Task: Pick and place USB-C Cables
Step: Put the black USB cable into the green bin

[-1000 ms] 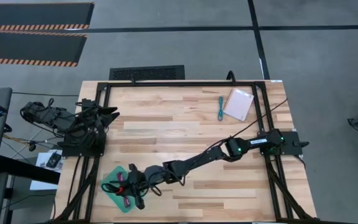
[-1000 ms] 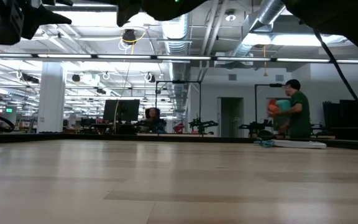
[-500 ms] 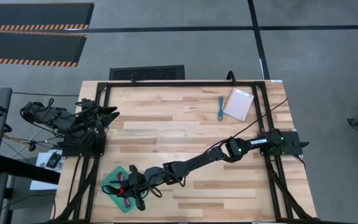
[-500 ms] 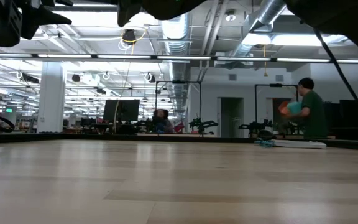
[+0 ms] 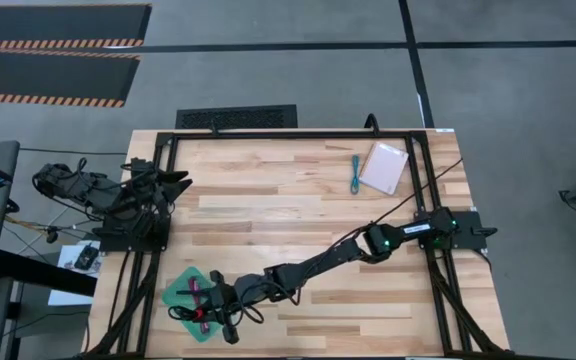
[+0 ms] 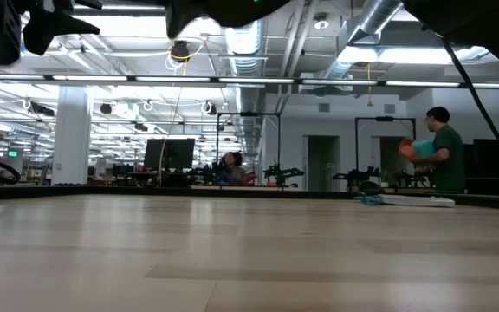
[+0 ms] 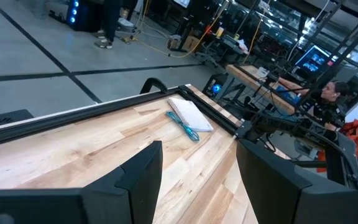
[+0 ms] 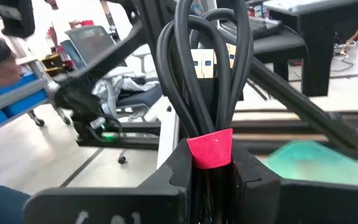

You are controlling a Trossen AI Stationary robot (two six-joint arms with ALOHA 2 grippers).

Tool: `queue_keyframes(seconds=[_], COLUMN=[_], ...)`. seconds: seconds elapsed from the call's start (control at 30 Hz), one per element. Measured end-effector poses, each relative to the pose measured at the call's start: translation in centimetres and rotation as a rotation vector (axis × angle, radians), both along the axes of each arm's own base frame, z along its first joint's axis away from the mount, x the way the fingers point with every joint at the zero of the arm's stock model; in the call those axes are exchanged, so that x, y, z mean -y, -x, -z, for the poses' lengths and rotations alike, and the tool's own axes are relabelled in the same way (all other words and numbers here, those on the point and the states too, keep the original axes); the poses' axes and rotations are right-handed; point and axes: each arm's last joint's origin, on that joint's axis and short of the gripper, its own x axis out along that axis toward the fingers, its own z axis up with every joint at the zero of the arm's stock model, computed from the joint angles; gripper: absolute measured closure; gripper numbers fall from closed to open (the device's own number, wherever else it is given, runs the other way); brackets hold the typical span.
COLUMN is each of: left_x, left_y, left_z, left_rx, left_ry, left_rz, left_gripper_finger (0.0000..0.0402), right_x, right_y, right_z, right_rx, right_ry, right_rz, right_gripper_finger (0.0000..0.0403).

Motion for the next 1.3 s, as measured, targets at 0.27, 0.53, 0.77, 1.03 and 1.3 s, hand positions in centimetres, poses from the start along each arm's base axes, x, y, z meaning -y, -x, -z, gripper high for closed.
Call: queue_keyframes(seconds=[0.27, 0.53, 0.77, 1.03, 1.3], left_x=[0.0, 0.0, 0.0, 0.0, 0.0], left_y=[0.0, 0.0, 0.0, 0.0, 0.0], left_z=[0.0, 0.0, 0.0, 0.0, 0.1], left_rx=[0.0, 0.0, 0.0, -0.001, -0.009], left_ry=[0.0, 0.0, 0.0, 0.002, -0.001], left_rz=[-0.001, -0.001, -0.001, 0.0, 0.001], left_gripper_finger=[0.0207, 0.0207, 0.0207, 0.0207, 0.0207], right_x=[0.2, 0.6, 0.6, 1.1, 1.8], right_y=[0.2, 0.0, -0.2, -0.4, -0.6], right_z=[1.1, 1.6, 3.7, 4.6, 5.0], right_rx=[0.021, -0.019, -0.007, -0.019, -0.072], right_ry=[-0.008, 0.033, 0.007, -0.005, -0.021], right_rz=[0.004, 0.008, 0.005, 0.014, 0.029], right_gripper_finger=[0.0348, 0.0348, 0.0348, 0.0348, 0.0338])
